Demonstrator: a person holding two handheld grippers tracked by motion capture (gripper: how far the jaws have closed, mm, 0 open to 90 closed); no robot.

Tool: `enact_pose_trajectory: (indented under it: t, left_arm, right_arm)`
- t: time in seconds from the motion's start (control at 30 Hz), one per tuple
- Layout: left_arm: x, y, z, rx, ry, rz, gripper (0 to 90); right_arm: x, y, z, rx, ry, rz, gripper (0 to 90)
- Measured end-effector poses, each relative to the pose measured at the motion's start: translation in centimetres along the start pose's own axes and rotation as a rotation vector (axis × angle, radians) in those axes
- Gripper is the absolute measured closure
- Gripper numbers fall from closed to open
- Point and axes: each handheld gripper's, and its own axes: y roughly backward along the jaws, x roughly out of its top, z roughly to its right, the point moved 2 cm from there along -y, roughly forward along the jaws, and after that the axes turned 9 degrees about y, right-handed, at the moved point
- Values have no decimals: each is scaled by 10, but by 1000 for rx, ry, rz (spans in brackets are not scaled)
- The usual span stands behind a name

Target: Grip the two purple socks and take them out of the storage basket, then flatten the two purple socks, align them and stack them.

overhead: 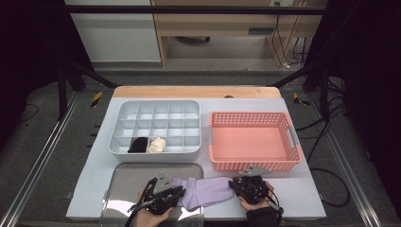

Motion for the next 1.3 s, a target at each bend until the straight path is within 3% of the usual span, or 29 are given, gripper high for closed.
enact_pose_trajectory:
  t: [0.1,0.23,0.33,0.5,0.73,0.97,1.3]
  left_arm:
    - [0,0,1,3,-5,-4,829]
    - [1,3,2,0,-5,-6,871]
    - [5,11,2,-39,19,22,873]
    - [11,33,2,-59,9,79,873]
    - [12,47,-13,-49,40,93,873]
    - [10,57,-28,-26,71,94,873]
    - [6,68,-40,-31,93,96,872]
  right_arm:
    - [1,0,-3,9,9,0,863]
    - [2,2,-4,3,15,-13,881]
    - [3,8,-5,4,22,4,883]
    - [8,22,-3,13,11,63,882]
    - [21,31,-16,55,23,126,882]
    - [29,24,-27,99,37,130,881]
    - [33,25,-40,144,44,140,880]
